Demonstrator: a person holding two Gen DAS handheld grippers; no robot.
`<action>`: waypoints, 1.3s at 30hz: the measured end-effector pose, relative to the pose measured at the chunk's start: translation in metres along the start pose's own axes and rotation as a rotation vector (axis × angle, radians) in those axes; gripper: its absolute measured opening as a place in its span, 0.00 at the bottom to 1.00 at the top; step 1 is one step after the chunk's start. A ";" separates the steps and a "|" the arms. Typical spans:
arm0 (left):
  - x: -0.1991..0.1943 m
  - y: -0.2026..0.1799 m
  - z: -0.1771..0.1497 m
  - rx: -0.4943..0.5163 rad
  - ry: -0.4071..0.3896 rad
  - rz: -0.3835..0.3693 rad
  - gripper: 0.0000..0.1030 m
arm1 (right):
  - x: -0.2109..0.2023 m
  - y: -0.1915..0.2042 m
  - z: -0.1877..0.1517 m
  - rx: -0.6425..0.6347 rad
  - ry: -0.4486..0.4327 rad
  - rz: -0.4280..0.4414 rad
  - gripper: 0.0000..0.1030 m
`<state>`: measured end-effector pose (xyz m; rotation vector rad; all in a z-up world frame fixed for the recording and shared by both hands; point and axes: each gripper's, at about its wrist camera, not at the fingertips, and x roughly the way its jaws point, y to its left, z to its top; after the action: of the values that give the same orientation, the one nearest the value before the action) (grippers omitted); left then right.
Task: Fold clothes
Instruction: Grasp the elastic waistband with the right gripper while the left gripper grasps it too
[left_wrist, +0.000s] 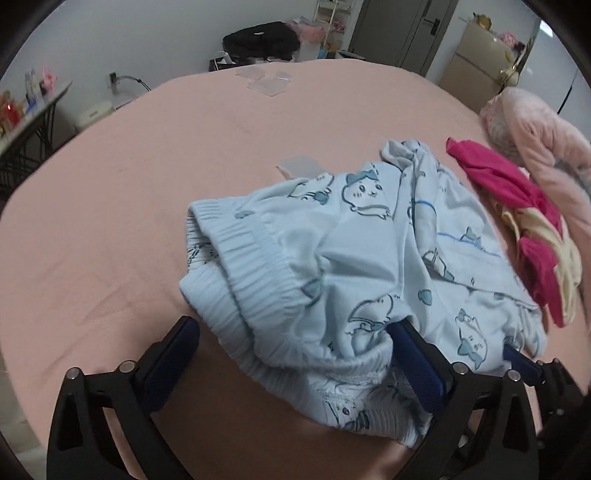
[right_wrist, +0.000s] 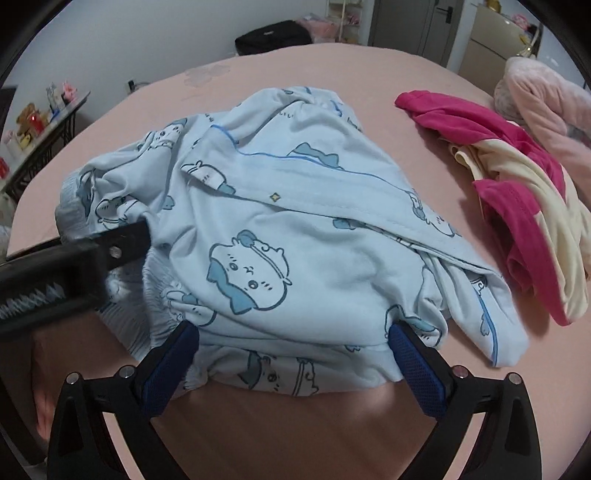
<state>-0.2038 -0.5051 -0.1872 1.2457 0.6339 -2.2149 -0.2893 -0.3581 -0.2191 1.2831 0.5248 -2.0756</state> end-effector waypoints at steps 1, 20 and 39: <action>-0.006 -0.006 0.000 0.033 0.005 -0.036 0.65 | -0.006 -0.002 0.000 -0.004 -0.006 0.013 0.65; -0.190 -0.174 -0.144 0.415 0.152 -0.581 0.11 | -0.232 -0.116 -0.168 0.141 -0.113 -0.060 0.07; -0.250 -0.331 -0.350 0.628 0.416 -0.756 0.11 | -0.376 -0.224 -0.476 0.499 -0.028 -0.128 0.44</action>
<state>-0.0828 0.0140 -0.0858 2.0841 0.6565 -2.9347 -0.0174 0.2155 -0.0933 1.5202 0.0710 -2.4244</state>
